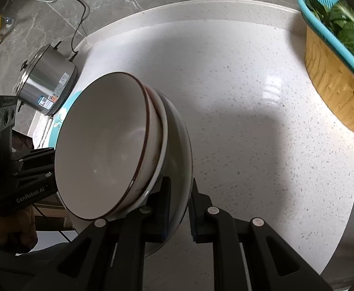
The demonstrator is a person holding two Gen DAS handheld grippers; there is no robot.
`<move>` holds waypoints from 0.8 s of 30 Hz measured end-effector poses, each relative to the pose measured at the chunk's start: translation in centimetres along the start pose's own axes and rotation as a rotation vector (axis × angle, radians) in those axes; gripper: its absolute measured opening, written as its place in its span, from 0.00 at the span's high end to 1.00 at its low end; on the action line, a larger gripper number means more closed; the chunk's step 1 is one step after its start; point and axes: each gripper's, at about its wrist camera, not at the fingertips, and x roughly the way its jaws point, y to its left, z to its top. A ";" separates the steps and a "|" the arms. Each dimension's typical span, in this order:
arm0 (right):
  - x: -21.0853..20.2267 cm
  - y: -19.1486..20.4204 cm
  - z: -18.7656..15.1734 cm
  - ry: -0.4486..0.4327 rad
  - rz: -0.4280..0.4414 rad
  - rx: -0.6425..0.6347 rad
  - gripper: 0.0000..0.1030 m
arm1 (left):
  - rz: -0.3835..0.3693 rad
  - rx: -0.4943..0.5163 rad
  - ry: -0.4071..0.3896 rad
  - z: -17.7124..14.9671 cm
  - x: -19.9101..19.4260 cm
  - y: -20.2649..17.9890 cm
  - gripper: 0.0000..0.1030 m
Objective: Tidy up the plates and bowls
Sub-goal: 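Lift the bowl-and-plate stack with both grippers and carry it over the teal blossom plate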
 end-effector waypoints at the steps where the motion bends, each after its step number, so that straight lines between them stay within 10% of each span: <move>1: -0.3 0.3 0.1 0.002 0.003 -0.004 0.85 | 0.001 -0.006 -0.006 -0.1 -0.6 0.1 0.90; 24: 1.6 14.3 5.4 0.005 0.066 -0.142 0.85 | 0.049 -0.102 -0.075 -1.2 -13.1 15.3 0.91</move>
